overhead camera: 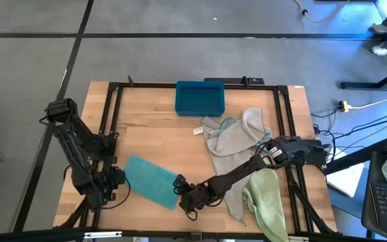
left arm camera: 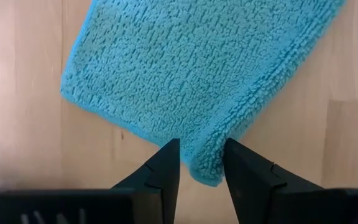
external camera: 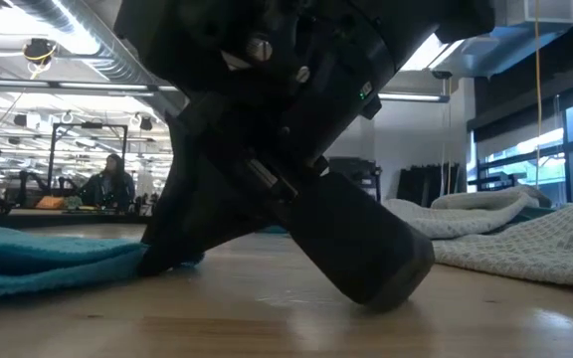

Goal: Fold microfiber towels
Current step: Fold the blue towel

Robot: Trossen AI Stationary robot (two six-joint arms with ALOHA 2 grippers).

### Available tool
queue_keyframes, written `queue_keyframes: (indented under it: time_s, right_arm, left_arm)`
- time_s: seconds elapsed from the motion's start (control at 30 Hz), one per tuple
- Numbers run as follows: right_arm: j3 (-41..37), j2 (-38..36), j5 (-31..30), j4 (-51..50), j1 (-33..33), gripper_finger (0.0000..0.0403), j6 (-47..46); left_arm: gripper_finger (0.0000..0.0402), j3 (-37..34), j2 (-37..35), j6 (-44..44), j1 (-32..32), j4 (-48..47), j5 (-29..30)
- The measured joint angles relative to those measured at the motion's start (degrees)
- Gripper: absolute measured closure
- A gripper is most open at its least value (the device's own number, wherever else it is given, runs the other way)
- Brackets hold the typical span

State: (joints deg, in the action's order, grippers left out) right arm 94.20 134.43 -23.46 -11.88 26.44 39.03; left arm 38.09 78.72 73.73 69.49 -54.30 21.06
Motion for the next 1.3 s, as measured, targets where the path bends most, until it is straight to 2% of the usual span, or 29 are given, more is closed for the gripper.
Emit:
queue_keyframes:
  time_s: [0.27, 0.47, 0.9, 1.07, 1.13, 1.3]
  right_arm:
    - [0.1, -0.4, 1.1, -4.4, 1.2, 0.0394, -2.8]
    - [0.8, -0.5, 0.0, -7.6, 2.9, 0.0397, -3.8]
    - [12.0, 0.0, -1.0, -19.8, 2.2, 0.0399, 0.4]
    - [18.0, 0.0, -1.5, -20.1, -0.5, 0.0398, 2.7]
    - [20.4, -0.1, -0.1, -19.6, -2.0, 0.0398, 3.6]
    - [24.0, -0.2, 9.1, -14.5, -6.9, 0.0398, 3.6]
  left_arm:
    - [0.0288, 6.3, 0.0, 4.3, 0.0, -8.2, -0.9]
    - [0.0288, 12.4, 0.0, 4.4, 0.0, -15.0, 2.0]
    - [0.0288, 15.6, 0.0, 8.5, 0.1, -15.4, 2.2]
    - [0.0288, 15.6, 0.0, 12.8, 1.6, -15.6, 2.3]
    - [0.0288, 15.6, 0.0, 14.9, 2.8, -15.5, 2.3]
    - [0.0288, 15.6, 0.0, 20.3, 6.8, -15.5, 4.3]
